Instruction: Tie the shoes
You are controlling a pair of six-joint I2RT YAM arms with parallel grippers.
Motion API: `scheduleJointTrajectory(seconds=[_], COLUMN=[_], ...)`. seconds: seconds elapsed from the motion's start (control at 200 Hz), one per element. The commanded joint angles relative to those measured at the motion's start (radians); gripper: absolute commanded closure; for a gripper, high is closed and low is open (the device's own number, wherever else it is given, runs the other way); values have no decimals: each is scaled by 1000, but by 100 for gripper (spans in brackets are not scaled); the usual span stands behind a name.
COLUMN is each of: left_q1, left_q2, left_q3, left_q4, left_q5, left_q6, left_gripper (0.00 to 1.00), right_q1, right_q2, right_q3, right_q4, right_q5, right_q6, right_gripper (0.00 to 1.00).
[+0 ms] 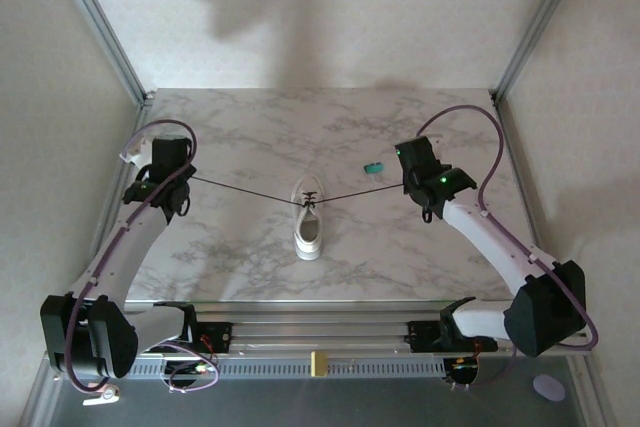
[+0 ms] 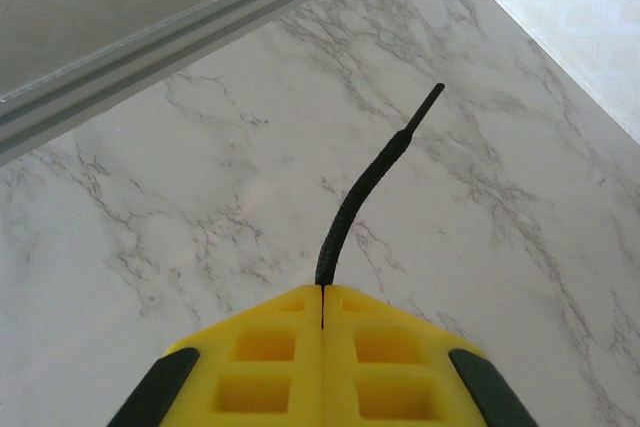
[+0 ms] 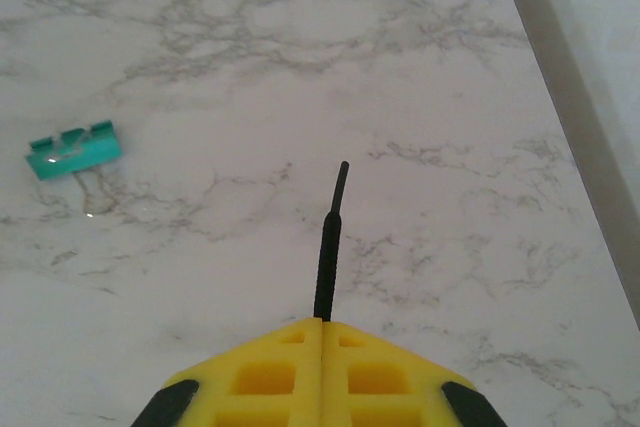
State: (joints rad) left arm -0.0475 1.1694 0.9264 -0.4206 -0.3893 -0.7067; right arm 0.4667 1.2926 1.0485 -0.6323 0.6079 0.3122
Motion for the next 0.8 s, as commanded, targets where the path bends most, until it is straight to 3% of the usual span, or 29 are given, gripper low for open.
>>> scheduleJointTrajectory(seconds=[0.0,0.22,0.796], left_q1=[21,38,47], left_q2=[9,18,29], left_q3=[-7,-12,-9], left_q4=[-8,-29,-76], left_q5=[-12,-35,-108], left_q6=[19,18,-10], left_gripper=[100,100,100], right_q1=[-36,-109,-179], right_q2=[27,72,139], right_q3=[-15,-19,-12], right_q4=[-48,-81,-116], right_q5=[29,2,15], right_q6=[31,65,94], right_gripper=[100,100,100])
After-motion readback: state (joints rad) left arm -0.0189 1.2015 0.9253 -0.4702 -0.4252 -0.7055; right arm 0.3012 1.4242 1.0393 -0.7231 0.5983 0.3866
